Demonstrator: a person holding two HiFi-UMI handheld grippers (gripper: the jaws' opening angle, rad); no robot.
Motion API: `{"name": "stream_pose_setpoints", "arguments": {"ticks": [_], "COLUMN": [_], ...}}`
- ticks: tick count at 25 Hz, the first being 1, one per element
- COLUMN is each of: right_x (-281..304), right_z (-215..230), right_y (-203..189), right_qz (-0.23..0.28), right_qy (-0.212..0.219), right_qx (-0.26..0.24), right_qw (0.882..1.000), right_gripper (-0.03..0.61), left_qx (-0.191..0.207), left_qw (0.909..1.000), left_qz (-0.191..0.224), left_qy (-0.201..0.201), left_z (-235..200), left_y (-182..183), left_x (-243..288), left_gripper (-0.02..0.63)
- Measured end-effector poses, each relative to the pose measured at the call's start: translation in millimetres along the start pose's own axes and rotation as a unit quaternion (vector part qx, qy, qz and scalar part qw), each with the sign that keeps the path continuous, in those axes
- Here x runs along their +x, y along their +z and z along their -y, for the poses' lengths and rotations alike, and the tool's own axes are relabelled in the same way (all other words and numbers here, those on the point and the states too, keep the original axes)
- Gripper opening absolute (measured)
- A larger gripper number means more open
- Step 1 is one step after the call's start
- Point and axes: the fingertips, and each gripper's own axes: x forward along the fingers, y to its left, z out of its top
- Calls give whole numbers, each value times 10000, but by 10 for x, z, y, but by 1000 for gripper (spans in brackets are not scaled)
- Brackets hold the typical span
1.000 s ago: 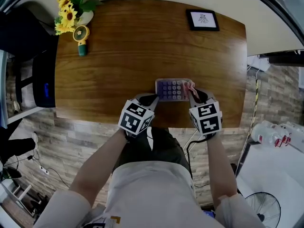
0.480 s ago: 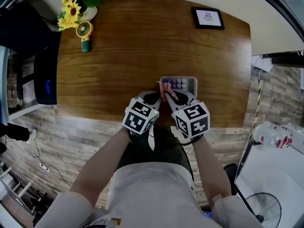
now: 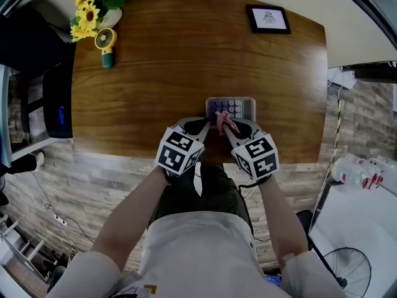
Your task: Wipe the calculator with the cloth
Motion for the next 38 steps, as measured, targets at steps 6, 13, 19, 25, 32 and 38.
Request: {"name": "stream_pose_setpoints", "arguments": {"ticks": [6,13,19,25,32,38], "right_x": [-242,-600,-1057,-819,-261,-178], "right_z": [270,696,1126,1115,1025,889], "right_y": [-305,-451,59,626,418,256], "right_qz": [-154,-246,502,723,210,-70], "right_qy": [-410,-1440,-1937,-1911,-1561,-1378], "right_qx": [404,815,1012,278,267,91], "right_qw": [9982,9859,9745,9785,9872,9904], "right_gripper": [40,38,38,41,43,41], "left_qx": [6,47,22,-56,27,98], "left_qw": [10000,10000,9999,9998,9995,9987], "left_qz": [3,-47,-83,-68,-23,-81], "left_qy": [42,74,128,166,301,485], "left_z": [3,0,3,10,20,8], "left_y": [5,0,-4,5,-3,0], "left_x": [6,14,9,-3,13,-2], "left_gripper": [3,3,3,2,3,2]}}
